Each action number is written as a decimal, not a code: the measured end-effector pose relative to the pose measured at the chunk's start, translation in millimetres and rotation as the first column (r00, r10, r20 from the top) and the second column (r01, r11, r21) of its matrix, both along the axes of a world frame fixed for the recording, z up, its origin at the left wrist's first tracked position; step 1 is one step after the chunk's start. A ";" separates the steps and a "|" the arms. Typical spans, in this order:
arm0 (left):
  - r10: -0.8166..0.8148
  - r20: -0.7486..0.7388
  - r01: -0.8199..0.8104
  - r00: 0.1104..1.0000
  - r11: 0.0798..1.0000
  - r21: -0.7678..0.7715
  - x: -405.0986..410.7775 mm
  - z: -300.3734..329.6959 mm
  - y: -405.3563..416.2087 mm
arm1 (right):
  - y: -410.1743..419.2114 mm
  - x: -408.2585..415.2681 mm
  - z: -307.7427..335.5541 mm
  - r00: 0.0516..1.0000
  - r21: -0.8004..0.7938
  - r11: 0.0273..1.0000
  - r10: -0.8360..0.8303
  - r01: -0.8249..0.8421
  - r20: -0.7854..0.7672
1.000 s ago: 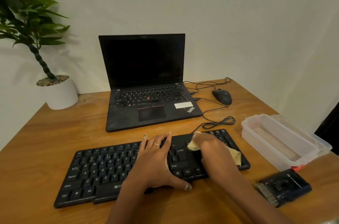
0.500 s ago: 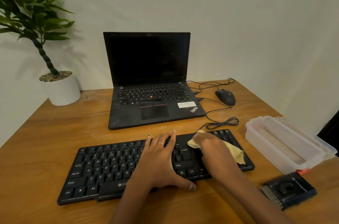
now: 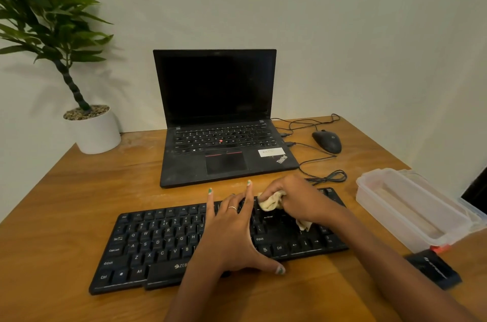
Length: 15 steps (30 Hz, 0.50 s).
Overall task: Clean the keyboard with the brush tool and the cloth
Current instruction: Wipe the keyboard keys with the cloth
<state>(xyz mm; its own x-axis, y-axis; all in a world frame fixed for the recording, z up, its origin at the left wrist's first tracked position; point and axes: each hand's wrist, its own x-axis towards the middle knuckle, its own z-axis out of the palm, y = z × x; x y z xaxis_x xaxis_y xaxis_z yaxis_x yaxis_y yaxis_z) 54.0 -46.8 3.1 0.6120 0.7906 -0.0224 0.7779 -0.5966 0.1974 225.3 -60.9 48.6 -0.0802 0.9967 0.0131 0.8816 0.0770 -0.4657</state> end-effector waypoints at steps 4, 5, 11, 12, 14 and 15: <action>0.001 0.003 -0.001 1.000 1.000 -0.006 -1.3 0.8 -1.3 | 2.0 5.6 3.6 0.996 -0.038 0.995 0.088 -0.089 -0.033; -0.001 0.003 0.001 1.000 1.000 -0.007 -1.2 1.1 -1.5 | 3.1 13.7 5.8 0.996 -0.044 0.996 0.082 -0.083 -0.024; -0.009 0.001 0.009 1.000 1.000 -0.010 -1.0 0.2 -0.3 | 11.8 22.6 10.5 0.998 -0.053 0.997 0.051 -0.049 0.038; -0.011 0.000 0.011 1.000 1.000 -0.007 -1.2 -0.1 -0.3 | 12.3 13.6 9.0 0.996 -0.048 0.996 0.082 -0.082 0.017; -0.012 0.006 0.012 1.000 1.000 0.003 -0.9 -0.3 -0.4 | 12.7 -1.0 5.4 0.990 -0.036 0.989 0.142 -0.142 -0.004; -0.010 0.008 0.010 1.000 1.000 0.008 -1.1 -0.4 -0.1 | 13.6 -3.6 4.1 0.988 -0.034 0.987 0.155 -0.155 -0.009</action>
<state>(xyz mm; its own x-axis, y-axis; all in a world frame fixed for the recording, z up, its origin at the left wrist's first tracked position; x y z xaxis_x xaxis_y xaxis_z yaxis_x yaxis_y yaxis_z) 52.9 -47.0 2.7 0.6200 0.7846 -0.0112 0.7702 -0.6058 0.1994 221.7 -47.4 52.7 -0.2340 0.9720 -0.0200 0.8570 0.1965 -0.4764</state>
